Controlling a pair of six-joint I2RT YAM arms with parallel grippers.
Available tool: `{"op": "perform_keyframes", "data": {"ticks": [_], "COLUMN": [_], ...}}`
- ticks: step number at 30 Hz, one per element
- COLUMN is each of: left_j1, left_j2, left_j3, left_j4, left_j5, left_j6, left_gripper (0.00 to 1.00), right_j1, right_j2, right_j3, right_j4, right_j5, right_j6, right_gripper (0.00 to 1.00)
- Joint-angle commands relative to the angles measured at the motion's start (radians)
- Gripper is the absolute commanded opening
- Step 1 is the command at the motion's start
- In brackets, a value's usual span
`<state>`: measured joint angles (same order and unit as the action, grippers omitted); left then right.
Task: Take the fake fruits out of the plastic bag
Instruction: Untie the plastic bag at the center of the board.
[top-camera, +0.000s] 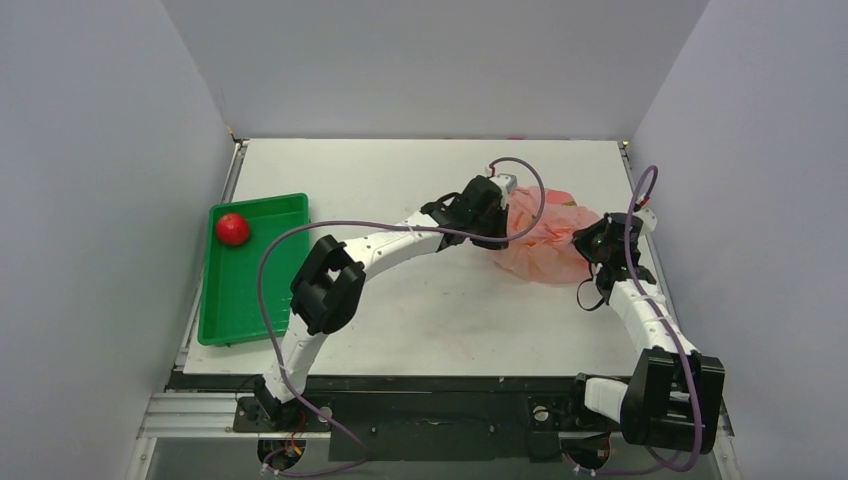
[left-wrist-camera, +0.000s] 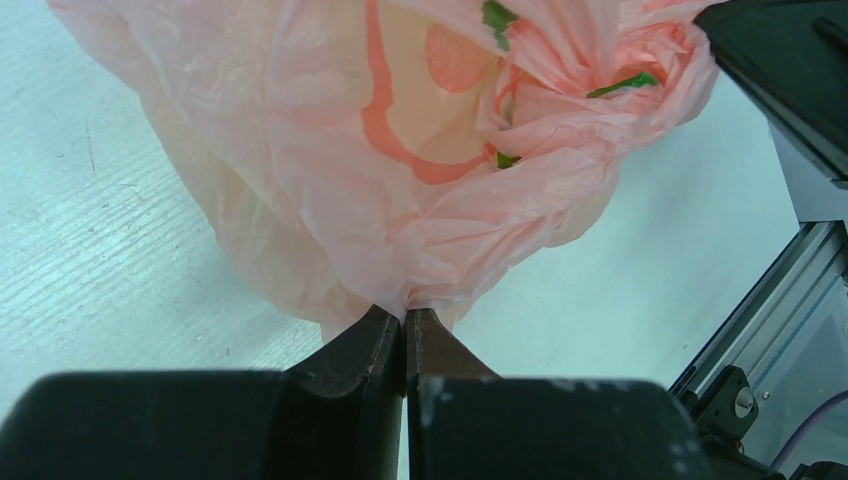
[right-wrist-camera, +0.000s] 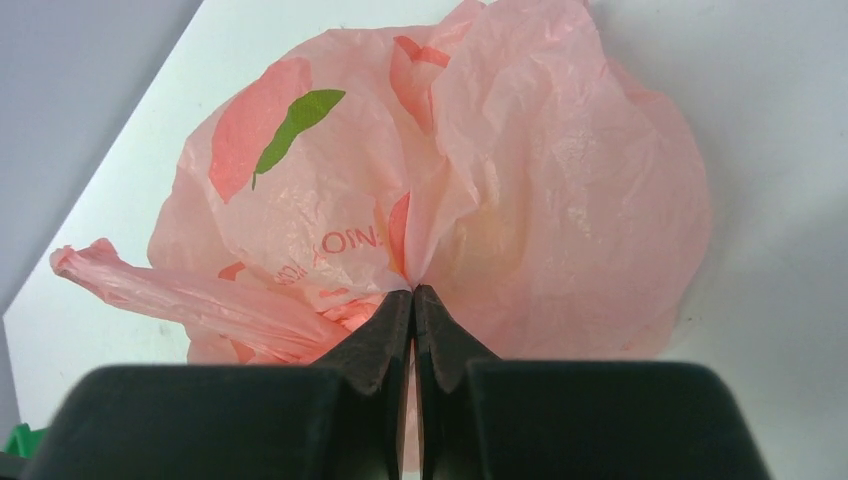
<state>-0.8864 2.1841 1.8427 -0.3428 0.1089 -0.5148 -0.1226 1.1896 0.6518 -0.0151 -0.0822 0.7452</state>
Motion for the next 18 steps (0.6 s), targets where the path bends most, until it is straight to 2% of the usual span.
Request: {"op": "perform_keyframes", "data": {"ticks": [1, 4, 7, 8, 9, 11, 14, 18], "left_j1": [0.017, 0.015, 0.005, -0.004, -0.007, -0.01, -0.019, -0.037], "left_j2": [-0.056, -0.072, -0.129, -0.141, -0.162, -0.179, -0.177, -0.105], "left_j3": [0.018, 0.026, -0.003, -0.009, -0.018, -0.016, 0.007, 0.134], "left_j4": [-0.06, -0.066, -0.029, -0.02, -0.004, 0.009, 0.017, -0.044], "left_j5": [-0.025, -0.028, -0.091, -0.114, -0.147, -0.166, -0.182, -0.187], "left_j6": [0.03, 0.043, 0.059, 0.065, 0.079, 0.088, 0.092, 0.122], "left_gripper": [0.0, 0.0, 0.18, 0.21, 0.29, 0.37, 0.36, 0.34], "right_j1": [-0.038, -0.035, -0.034, -0.032, -0.028, -0.022, -0.014, -0.003], "right_j2": [-0.025, -0.004, 0.004, 0.004, 0.002, -0.002, -0.007, -0.018], "right_j3": [0.001, 0.004, 0.0, -0.002, -0.003, -0.001, 0.005, 0.008], "right_j4": [0.091, 0.109, 0.116, 0.118, 0.118, 0.117, 0.11, 0.106], "right_j5": [-0.05, -0.103, -0.124, -0.125, -0.125, -0.124, -0.123, -0.12], "right_j6": [0.012, 0.009, 0.003, 0.0, -0.005, -0.01, -0.015, -0.022], "right_gripper": [0.0, 0.0, 0.0, 0.0, 0.0, 0.0, 0.0, 0.0]}}
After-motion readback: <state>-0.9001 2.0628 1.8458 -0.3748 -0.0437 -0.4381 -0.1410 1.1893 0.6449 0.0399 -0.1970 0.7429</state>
